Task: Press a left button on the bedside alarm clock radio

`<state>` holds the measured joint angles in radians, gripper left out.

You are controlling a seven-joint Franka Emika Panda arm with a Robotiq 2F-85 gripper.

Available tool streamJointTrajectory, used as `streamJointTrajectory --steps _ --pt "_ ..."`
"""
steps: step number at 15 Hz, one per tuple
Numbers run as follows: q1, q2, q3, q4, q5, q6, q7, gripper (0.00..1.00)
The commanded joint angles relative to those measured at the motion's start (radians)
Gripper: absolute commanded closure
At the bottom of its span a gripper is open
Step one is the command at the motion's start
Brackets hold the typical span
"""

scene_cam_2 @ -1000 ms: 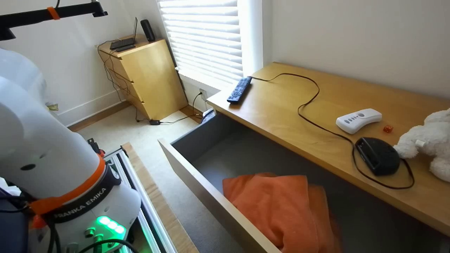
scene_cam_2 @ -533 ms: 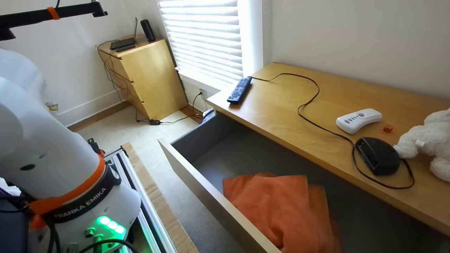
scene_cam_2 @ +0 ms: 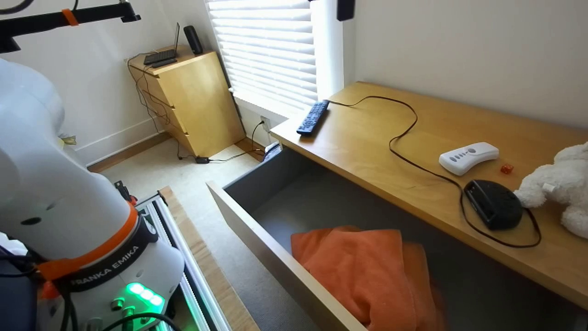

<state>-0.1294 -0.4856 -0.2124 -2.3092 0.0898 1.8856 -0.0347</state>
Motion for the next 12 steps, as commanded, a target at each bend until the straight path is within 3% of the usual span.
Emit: streamJointTrajectory --steps 1,6,12 --pt "-0.014 0.137 -0.007 -0.002 0.047 0.238 0.005 0.0" --pt "-0.042 0.325 -0.032 -0.007 0.052 0.566 -0.012 0.0" --pt "-0.089 0.496 -0.061 0.008 0.109 0.74 -0.009 0.0"
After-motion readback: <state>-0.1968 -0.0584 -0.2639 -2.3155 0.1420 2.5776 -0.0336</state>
